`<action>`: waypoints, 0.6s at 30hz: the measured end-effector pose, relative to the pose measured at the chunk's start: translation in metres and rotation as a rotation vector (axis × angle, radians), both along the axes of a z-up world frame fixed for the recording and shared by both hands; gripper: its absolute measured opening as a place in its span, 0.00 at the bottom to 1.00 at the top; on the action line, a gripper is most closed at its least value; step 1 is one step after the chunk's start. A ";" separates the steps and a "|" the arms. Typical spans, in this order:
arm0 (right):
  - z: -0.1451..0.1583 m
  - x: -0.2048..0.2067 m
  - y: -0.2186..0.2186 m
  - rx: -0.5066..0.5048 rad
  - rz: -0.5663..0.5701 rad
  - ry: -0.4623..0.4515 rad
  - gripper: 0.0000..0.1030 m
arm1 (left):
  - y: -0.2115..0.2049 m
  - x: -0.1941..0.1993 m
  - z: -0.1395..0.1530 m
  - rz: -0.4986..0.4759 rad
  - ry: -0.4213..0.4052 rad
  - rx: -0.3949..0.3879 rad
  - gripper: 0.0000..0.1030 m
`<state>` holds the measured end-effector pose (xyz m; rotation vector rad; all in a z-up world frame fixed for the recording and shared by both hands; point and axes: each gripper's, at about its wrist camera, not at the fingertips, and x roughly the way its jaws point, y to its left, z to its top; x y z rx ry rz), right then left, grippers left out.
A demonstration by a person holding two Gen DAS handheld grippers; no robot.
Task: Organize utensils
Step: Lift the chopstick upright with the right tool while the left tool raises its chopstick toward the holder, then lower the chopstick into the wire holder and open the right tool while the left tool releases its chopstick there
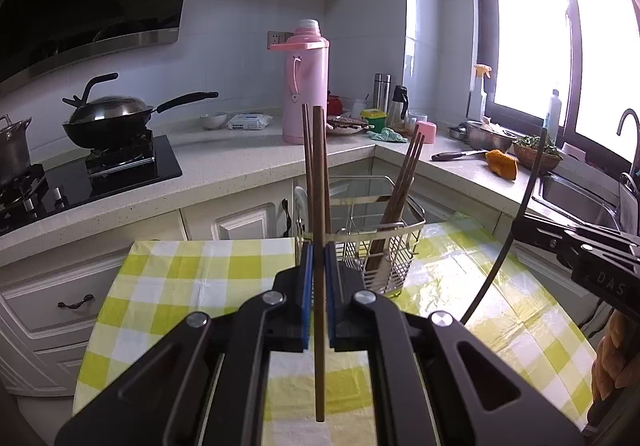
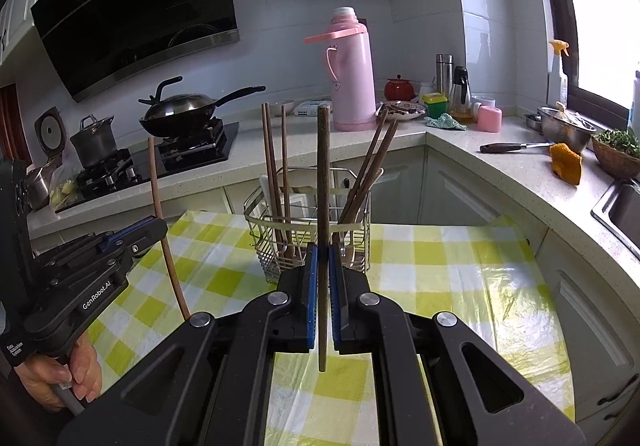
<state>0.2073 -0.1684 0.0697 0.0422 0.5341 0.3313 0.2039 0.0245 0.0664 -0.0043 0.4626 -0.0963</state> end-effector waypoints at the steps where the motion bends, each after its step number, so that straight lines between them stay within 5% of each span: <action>1: 0.004 0.003 -0.002 0.001 -0.002 -0.003 0.06 | 0.000 0.004 0.004 0.000 -0.005 0.001 0.06; 18: 0.068 0.061 -0.008 -0.002 0.001 -0.042 0.06 | -0.009 0.060 0.074 -0.024 -0.052 0.026 0.06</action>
